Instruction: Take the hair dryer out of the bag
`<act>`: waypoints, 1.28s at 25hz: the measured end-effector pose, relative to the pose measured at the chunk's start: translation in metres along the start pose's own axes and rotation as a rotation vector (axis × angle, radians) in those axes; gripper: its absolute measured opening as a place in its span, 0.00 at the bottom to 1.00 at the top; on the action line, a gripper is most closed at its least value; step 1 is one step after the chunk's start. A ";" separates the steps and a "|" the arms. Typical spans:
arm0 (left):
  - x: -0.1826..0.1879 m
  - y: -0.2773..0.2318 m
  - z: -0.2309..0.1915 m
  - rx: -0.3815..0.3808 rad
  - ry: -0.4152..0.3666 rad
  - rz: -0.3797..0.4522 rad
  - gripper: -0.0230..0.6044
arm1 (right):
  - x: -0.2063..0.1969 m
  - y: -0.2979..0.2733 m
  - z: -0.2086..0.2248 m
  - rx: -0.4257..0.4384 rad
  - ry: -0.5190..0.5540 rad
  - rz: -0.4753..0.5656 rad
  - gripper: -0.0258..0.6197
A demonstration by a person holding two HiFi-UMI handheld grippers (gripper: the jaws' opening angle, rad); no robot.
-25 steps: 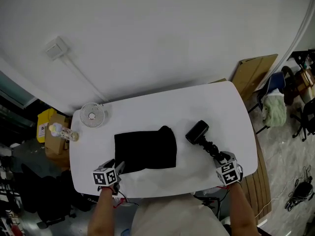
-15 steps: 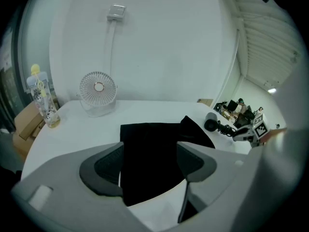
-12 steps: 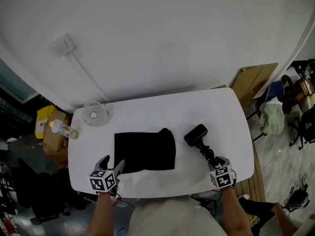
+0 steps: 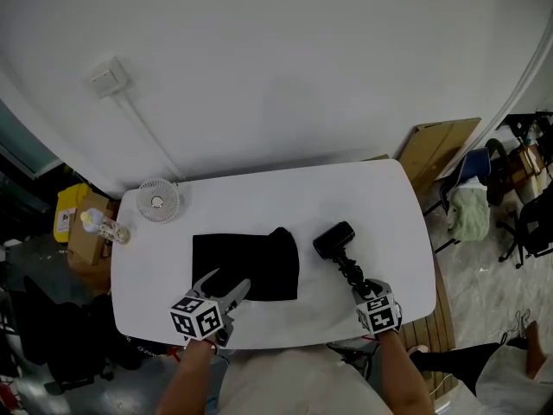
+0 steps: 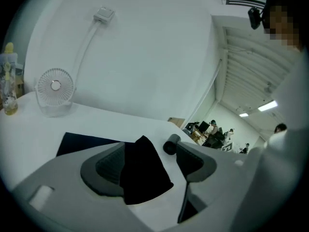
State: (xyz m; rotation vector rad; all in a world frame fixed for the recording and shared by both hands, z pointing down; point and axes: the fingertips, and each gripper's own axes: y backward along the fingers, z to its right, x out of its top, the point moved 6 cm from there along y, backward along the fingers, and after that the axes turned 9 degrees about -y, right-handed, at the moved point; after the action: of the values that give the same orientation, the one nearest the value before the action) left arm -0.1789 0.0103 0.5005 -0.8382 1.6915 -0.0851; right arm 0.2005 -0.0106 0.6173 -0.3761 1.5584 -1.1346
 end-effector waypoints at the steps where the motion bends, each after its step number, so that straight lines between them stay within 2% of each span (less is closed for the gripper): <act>1: -0.001 -0.006 0.006 -0.023 0.004 -0.002 0.56 | 0.000 0.000 0.000 0.003 -0.002 0.003 0.29; 5: -0.004 -0.028 0.031 -0.104 0.020 -0.011 0.56 | -0.001 0.000 0.000 0.033 -0.041 0.006 0.31; 6: -0.004 -0.034 0.037 -0.121 0.022 -0.016 0.56 | -0.002 0.000 0.000 0.043 -0.050 0.005 0.35; 13: -0.007 -0.060 0.070 -0.214 -0.011 -0.054 0.55 | -0.001 0.015 0.001 0.083 -0.085 0.031 0.41; 20: -0.003 -0.068 0.094 -0.290 -0.053 -0.053 0.55 | 0.035 0.055 -0.013 0.163 -0.141 0.212 0.41; 25: 0.006 -0.068 0.112 -0.328 -0.115 -0.027 0.55 | 0.069 0.083 -0.041 0.294 -0.161 0.364 0.41; 26: 0.008 -0.068 0.116 -0.334 -0.127 -0.020 0.54 | 0.074 0.088 -0.047 0.318 -0.156 0.388 0.40; 28: 0.012 -0.065 0.122 -0.341 -0.147 -0.003 0.50 | 0.081 0.096 -0.058 0.353 -0.141 0.423 0.31; 32: 0.018 -0.059 0.129 -0.339 -0.169 0.030 0.34 | 0.085 0.105 -0.073 0.400 -0.132 0.459 0.15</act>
State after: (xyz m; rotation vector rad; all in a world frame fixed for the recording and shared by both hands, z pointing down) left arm -0.0391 0.0044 0.4738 -1.0391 1.5790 0.2933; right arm 0.1415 0.0109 0.4767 0.1675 1.1828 -1.0011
